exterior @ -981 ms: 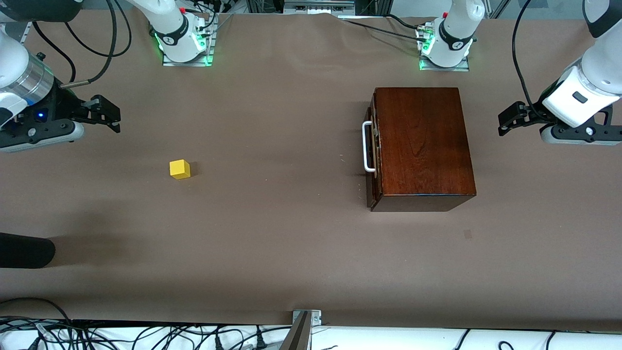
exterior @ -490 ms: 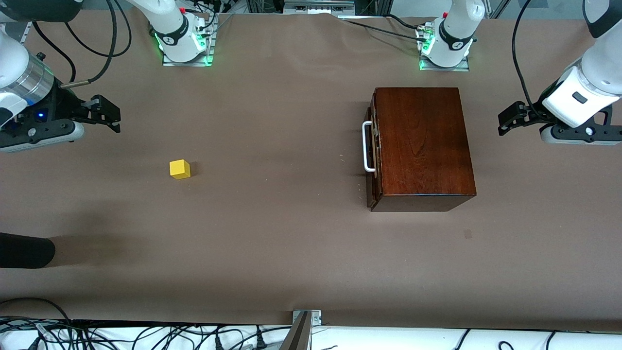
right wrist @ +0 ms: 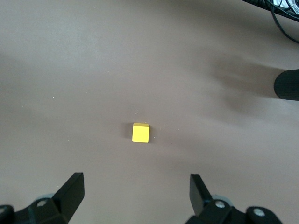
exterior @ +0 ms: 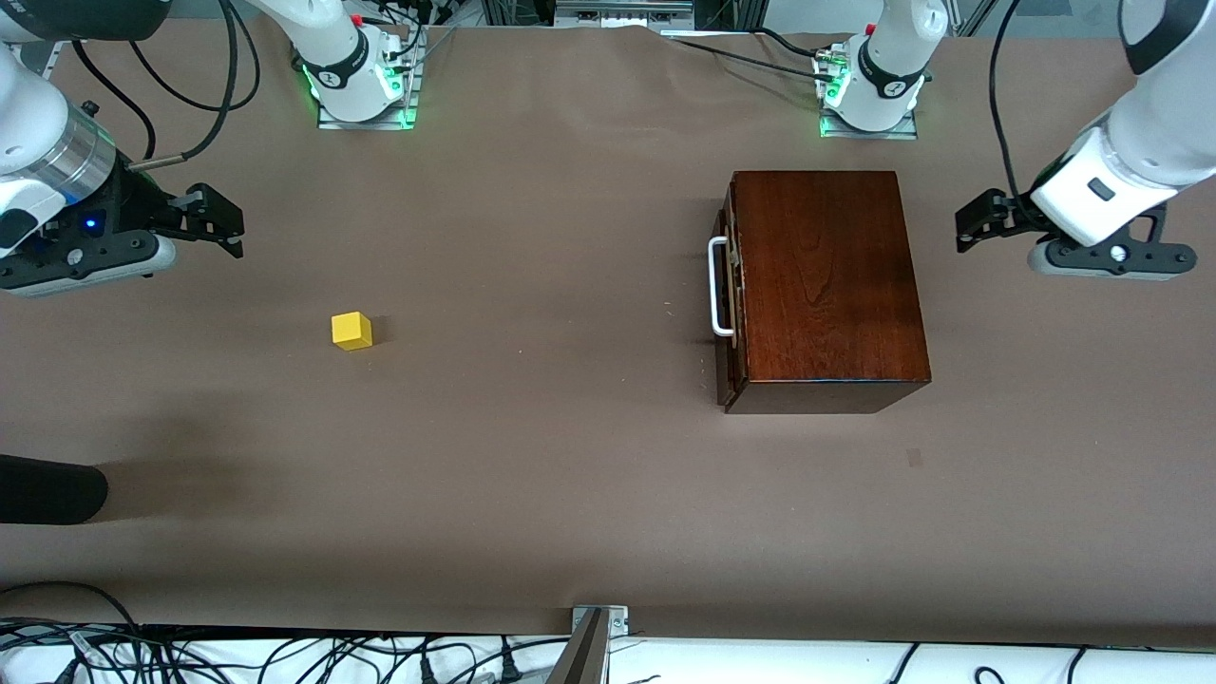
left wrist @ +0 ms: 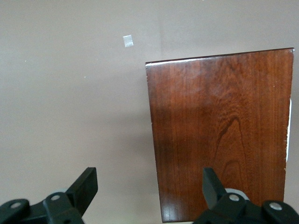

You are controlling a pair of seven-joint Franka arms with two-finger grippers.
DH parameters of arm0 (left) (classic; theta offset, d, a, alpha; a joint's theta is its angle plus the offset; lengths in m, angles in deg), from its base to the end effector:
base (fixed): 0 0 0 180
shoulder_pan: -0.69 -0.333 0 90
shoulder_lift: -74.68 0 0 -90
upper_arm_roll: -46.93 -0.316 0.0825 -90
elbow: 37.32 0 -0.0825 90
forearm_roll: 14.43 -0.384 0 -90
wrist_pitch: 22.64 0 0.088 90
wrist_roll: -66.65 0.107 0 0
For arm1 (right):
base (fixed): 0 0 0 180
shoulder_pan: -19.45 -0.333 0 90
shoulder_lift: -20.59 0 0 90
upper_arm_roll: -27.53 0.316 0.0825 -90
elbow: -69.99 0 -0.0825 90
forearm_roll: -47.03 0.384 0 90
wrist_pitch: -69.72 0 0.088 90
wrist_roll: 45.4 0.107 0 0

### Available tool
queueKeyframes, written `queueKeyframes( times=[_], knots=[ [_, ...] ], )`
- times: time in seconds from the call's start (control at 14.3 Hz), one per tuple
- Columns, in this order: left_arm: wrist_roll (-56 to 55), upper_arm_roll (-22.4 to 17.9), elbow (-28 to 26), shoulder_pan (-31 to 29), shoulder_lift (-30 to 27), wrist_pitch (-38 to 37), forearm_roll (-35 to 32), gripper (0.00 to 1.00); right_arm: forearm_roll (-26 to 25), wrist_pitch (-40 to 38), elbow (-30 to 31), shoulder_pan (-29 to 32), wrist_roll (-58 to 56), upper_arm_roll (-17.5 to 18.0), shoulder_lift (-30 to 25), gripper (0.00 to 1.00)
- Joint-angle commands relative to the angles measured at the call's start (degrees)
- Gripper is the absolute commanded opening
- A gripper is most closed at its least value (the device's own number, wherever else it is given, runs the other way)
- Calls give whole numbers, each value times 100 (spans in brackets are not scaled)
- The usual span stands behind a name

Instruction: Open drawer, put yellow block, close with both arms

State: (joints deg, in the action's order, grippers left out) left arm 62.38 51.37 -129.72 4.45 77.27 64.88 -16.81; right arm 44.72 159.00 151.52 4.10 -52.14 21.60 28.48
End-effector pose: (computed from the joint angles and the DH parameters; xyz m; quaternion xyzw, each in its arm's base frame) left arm 0.5548 -0.0744 0.5764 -0.9971 0.0347 0.0626 0.0260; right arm 0.5877 0.0977 0.6144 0.9897 0.1407 -0.0002 0.0273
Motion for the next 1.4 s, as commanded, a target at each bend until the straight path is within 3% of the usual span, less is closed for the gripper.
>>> queueKeyframes(
  times=[0.0,0.28,0.49,0.77,1.12,1.33],
  knots=[
    [5,48,441,133,258,-183,254,100,-24,-122,-58,6,23,40,-42,100],
    [-240,162,398,774,424,-174,255,100,-15,-122,-58,6,-3,-4,-51,100],
    [-1231,417,442,1274,715,184,193,100,-6,-122,-58,6,14,22,-51,100],
    [-2576,444,424,2039,1198,888,97,100,-6,-122,-58,6,-3,-4,-51,100],
    [-3325,453,371,2936,1840,1180,-973,100,-6,-122,-58,6,23,4,-51,100],
    [-3353,453,293,3069,2104,1197,-1099,100,-15,-113,-58,6,-29,22,-51,100]
  ],
)
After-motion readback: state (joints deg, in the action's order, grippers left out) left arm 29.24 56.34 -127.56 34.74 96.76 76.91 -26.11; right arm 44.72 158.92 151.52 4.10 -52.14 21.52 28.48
